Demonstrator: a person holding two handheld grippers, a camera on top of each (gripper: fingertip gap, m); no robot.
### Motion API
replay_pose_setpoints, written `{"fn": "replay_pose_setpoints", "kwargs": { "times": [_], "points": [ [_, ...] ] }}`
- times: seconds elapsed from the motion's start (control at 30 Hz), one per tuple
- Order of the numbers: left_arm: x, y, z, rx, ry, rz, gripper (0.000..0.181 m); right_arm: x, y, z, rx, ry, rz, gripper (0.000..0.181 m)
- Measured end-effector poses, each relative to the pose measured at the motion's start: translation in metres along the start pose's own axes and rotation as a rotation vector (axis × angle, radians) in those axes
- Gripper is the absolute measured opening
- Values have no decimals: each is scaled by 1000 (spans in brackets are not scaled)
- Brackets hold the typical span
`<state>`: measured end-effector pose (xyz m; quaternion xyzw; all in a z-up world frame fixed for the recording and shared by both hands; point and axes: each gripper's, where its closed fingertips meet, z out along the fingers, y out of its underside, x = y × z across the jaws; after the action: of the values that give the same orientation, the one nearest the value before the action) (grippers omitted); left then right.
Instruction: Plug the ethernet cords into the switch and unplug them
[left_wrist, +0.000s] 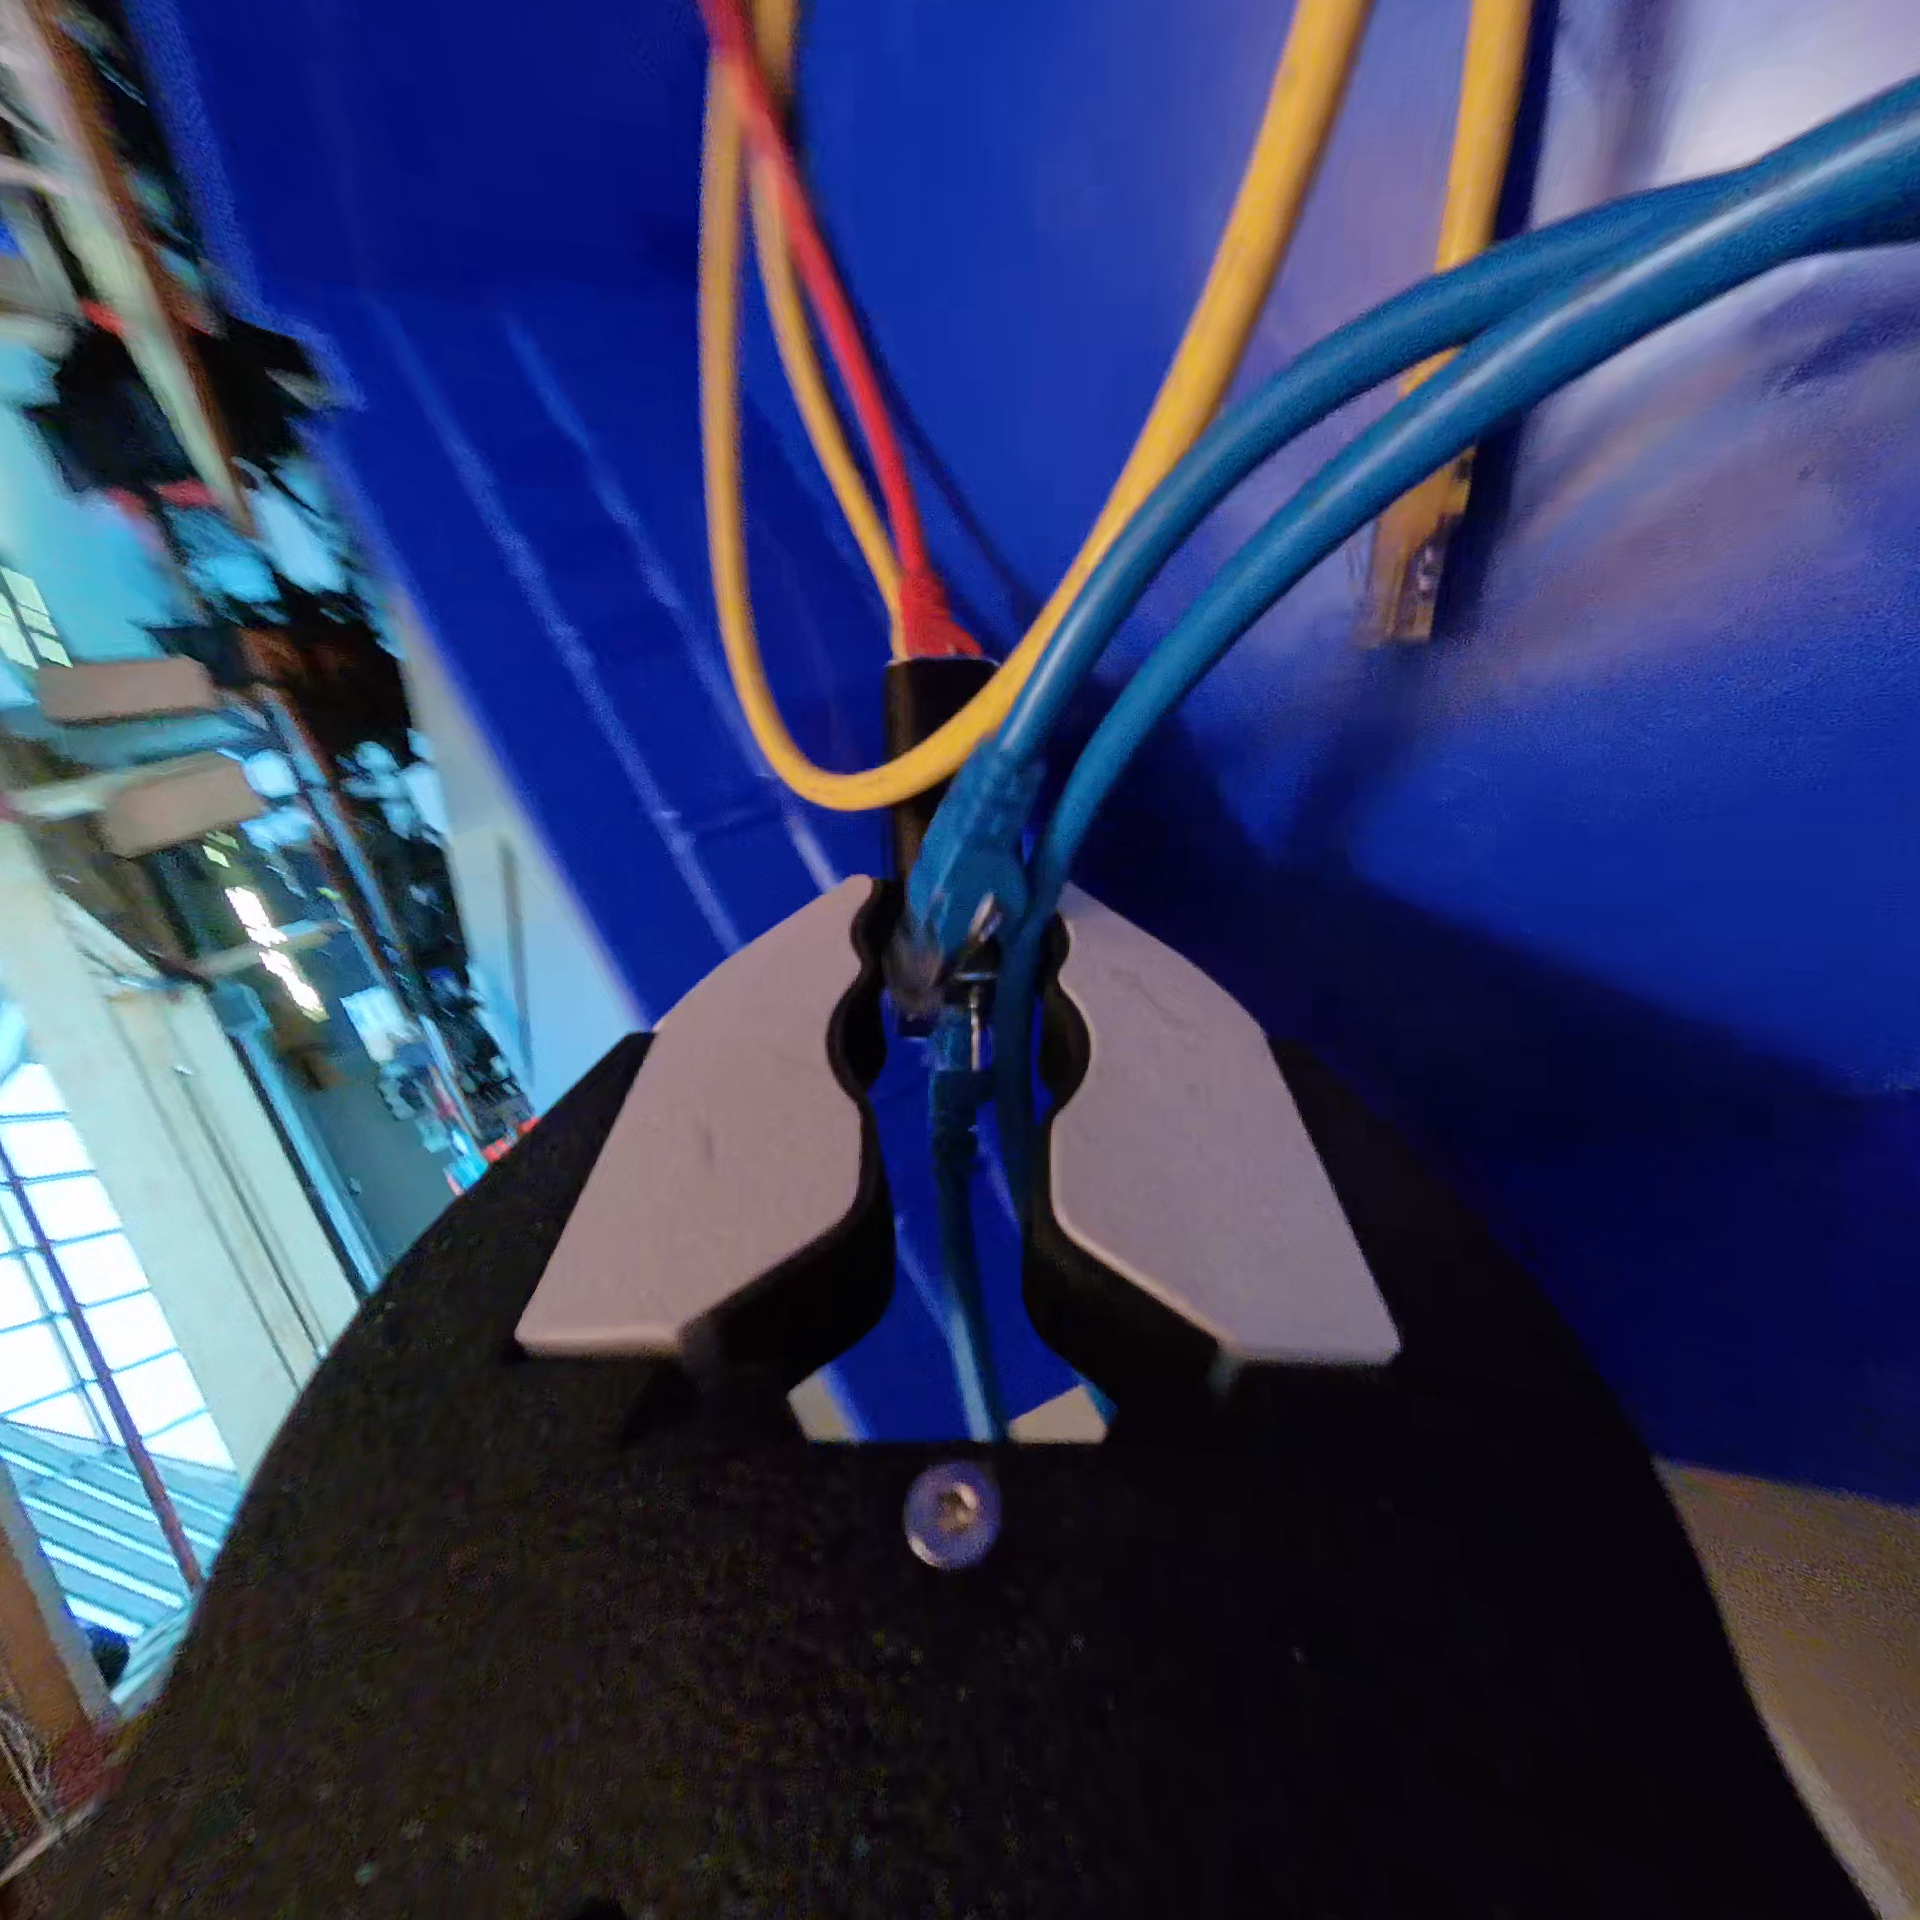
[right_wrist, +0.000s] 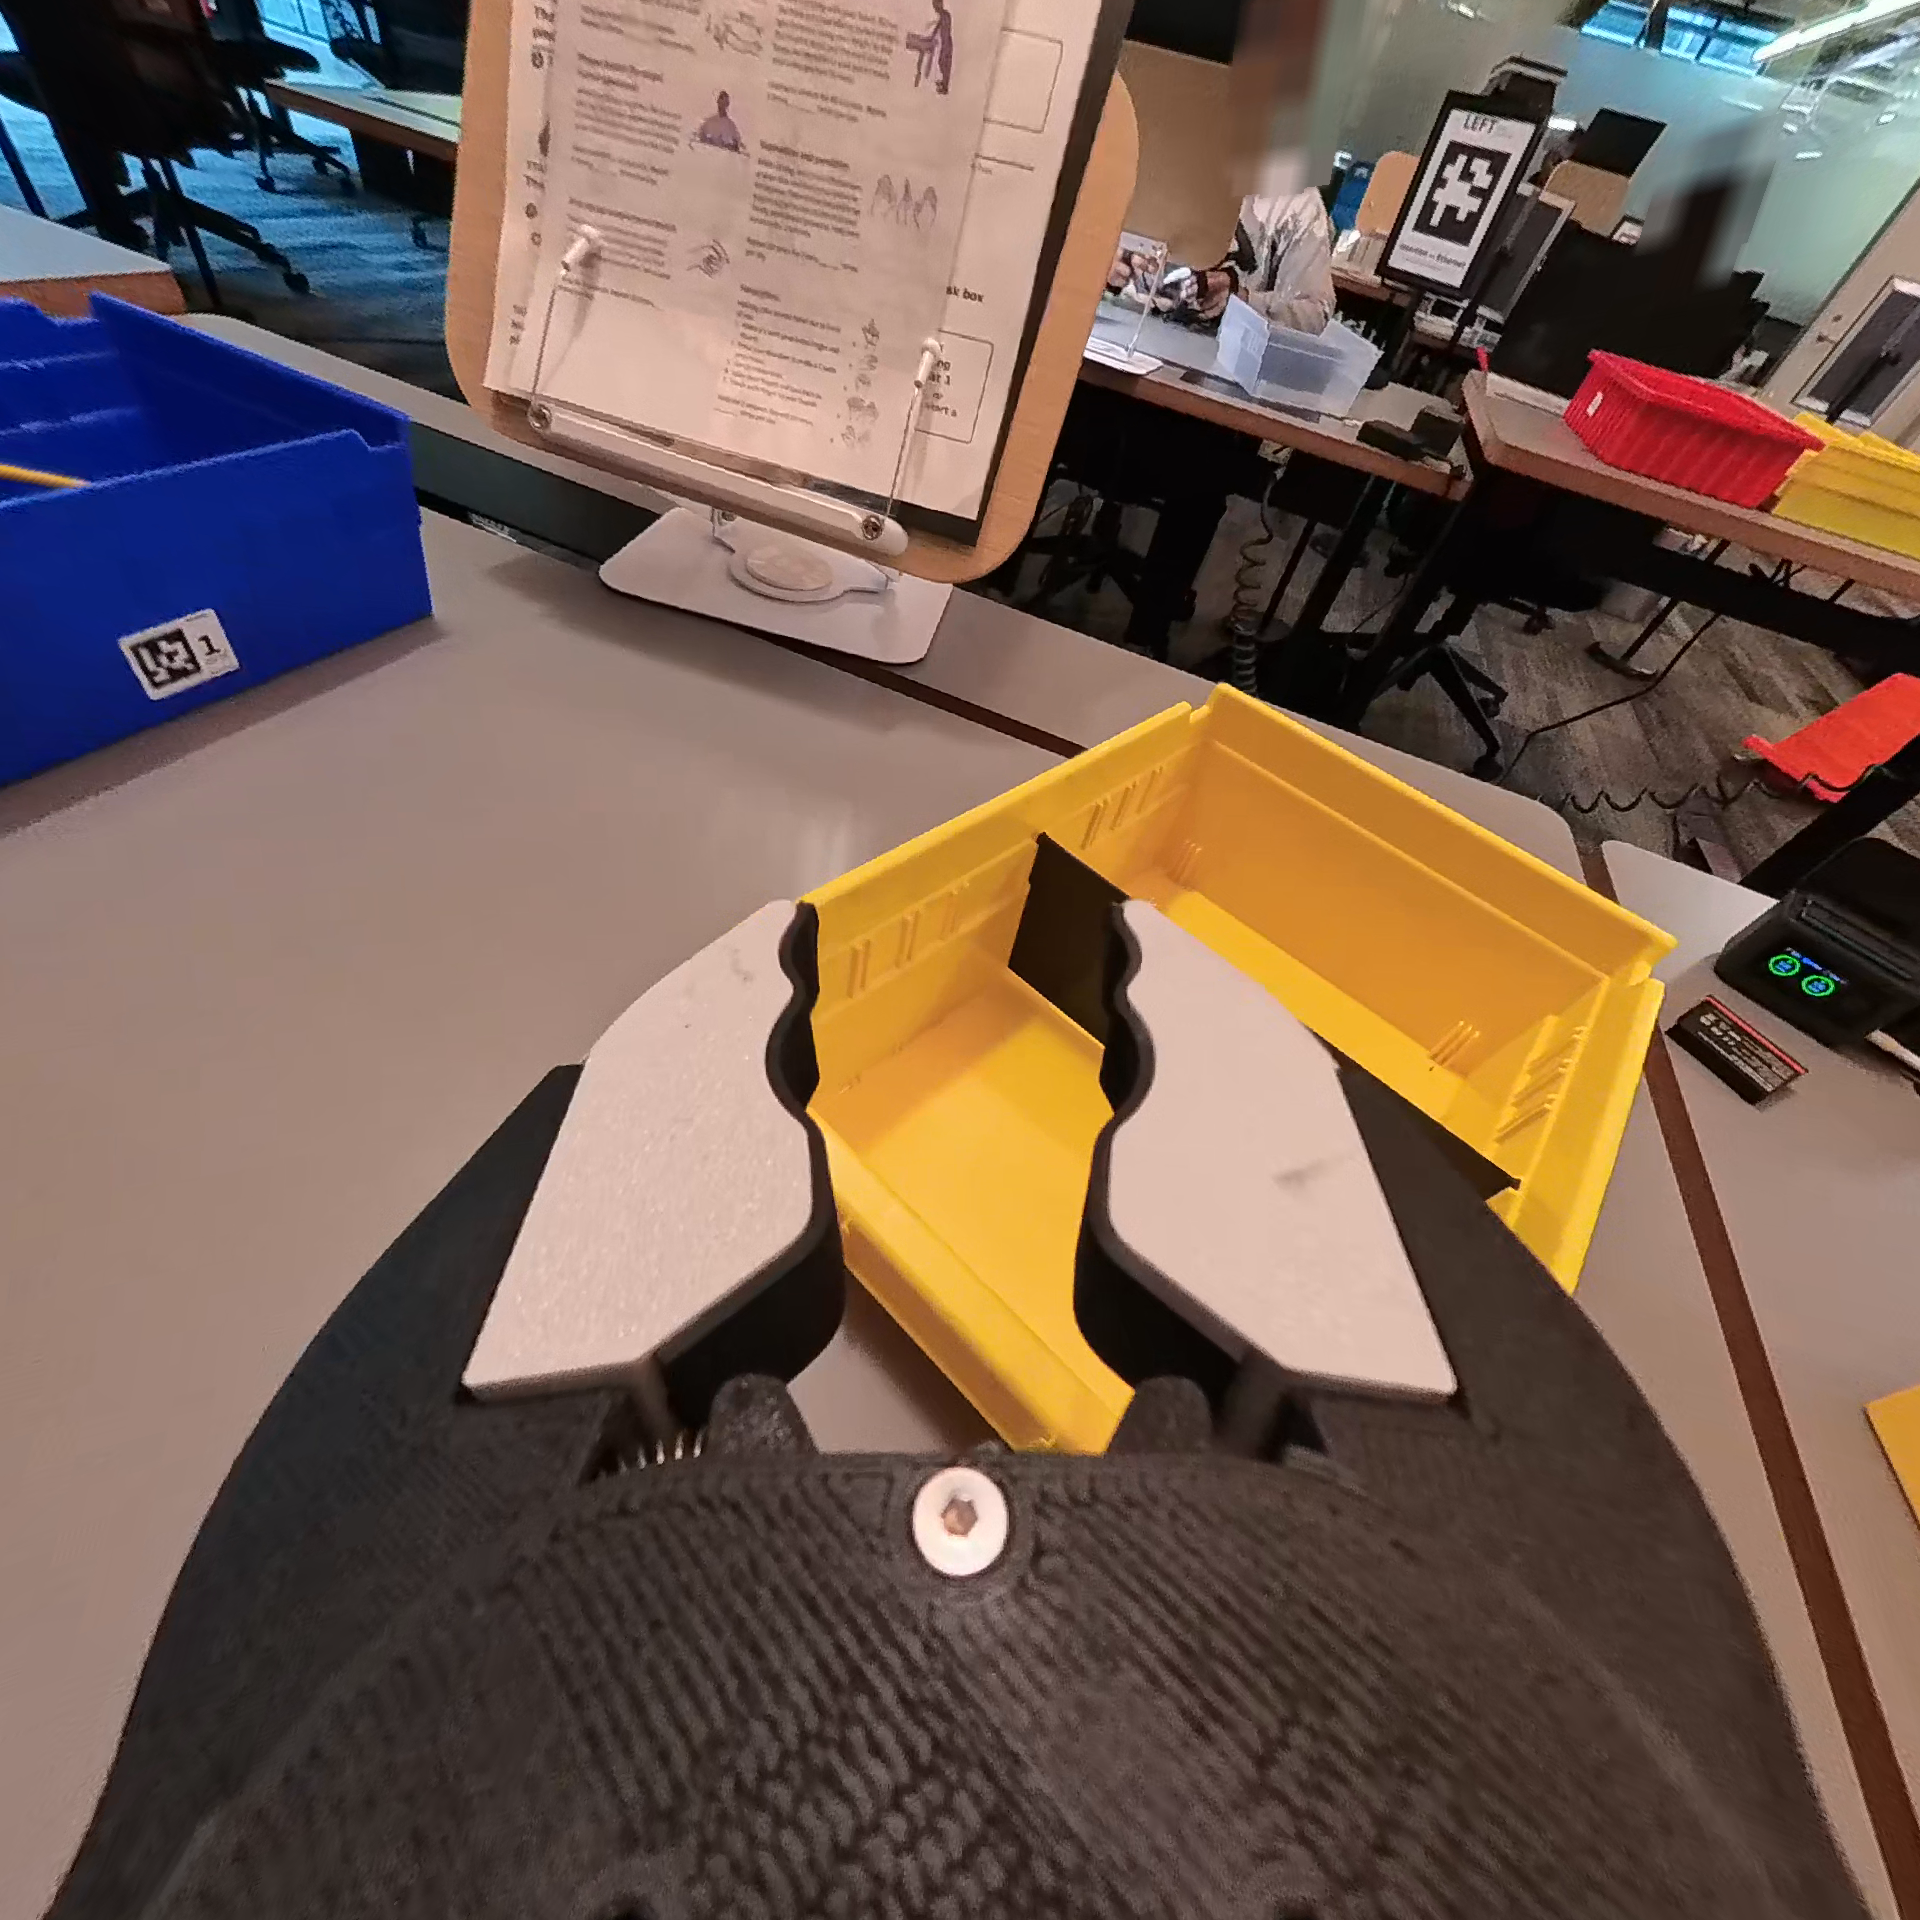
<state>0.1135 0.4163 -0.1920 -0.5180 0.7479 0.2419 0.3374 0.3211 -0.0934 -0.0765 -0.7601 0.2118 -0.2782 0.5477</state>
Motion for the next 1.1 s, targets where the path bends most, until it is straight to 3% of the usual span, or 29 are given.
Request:
{"fn": "replay_pose_setpoints", "kwargs": {
  "times": [0.17, 0.33, 0.47, 0.6, 0.7, 0.8, 0.93, 1.0, 1.1],
  "points": [
    [-43, -16, -58, 182, -266, 72, 24, -15, -10, 1, 51, -70, 42, 52],
    [-78, -34, -139, 387, -555, 106, 24, -38, -30, -3, 136, -168, 89, 52],
    [-100, -41, -189, 444, -701, 89, 24, -59, -59, -15, 265, -297, 190, 51],
    [-129, -38, -220, 459, -768, -9, 24, -74, -76, -24, 360, -400, 258, 47],
    [-141, -42, -241, 538, -763, -81, 24, -68, -50, -5, 233, -340, 214, 47],
    [-133, -55, -264, 641, -724, -112, 24, -45, -1, 19, 2, -187, 120, 49],
    [-103, -76, -279, 731, -656, -104, 24, 34, 75, 15, -350, 201, 11, 46],
    [-88, -83, -279, 756, -627, -102, 24, 54, 98, 10, -388, 222, 62, 43],
    [-66, -91, -277, 798, -587, -110, 23, 73, 125, 6, -403, 215, 32, 25]
  ]
}}
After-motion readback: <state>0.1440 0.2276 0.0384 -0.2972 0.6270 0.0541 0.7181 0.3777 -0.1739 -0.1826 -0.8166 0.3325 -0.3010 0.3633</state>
